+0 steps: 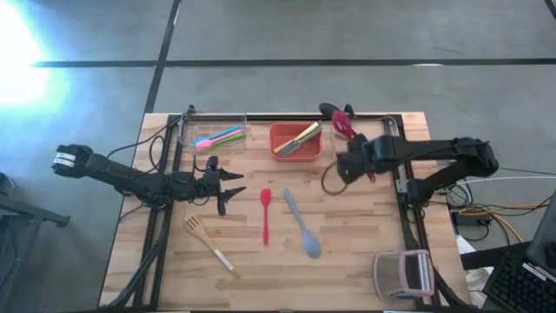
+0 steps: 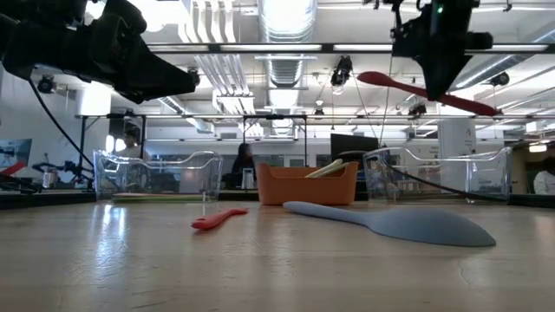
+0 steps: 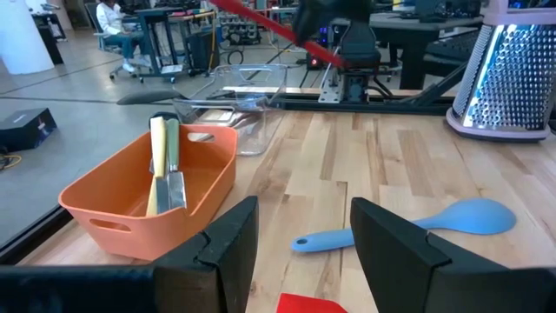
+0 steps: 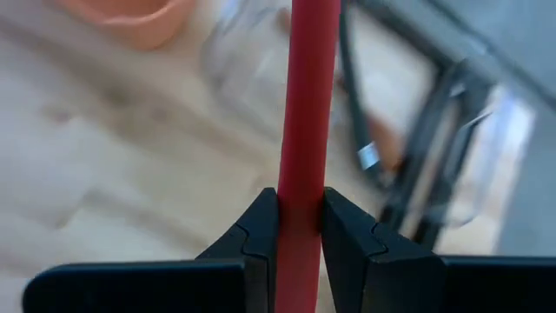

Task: Pick & Place Kitchen Items
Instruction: Put the red serving spoon into the right transparent bin

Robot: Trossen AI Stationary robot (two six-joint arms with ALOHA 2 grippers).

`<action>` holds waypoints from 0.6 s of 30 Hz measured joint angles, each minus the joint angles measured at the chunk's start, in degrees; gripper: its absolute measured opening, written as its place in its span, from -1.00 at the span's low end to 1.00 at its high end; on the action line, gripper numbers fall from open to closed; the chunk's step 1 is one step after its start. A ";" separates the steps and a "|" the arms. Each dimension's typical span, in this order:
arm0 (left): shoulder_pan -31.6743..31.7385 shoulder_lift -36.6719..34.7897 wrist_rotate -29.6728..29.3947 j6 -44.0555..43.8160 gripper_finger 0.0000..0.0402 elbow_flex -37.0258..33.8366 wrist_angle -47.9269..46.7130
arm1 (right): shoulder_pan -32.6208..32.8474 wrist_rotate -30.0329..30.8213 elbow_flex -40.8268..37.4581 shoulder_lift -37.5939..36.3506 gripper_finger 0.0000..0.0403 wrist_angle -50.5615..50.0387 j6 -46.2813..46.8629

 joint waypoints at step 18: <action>0.26 0.00 -2.35 0.04 -0.07 0.00 0.00 | -24.69 11.44 -0.09 0.51 -0.75 9.06 -39.00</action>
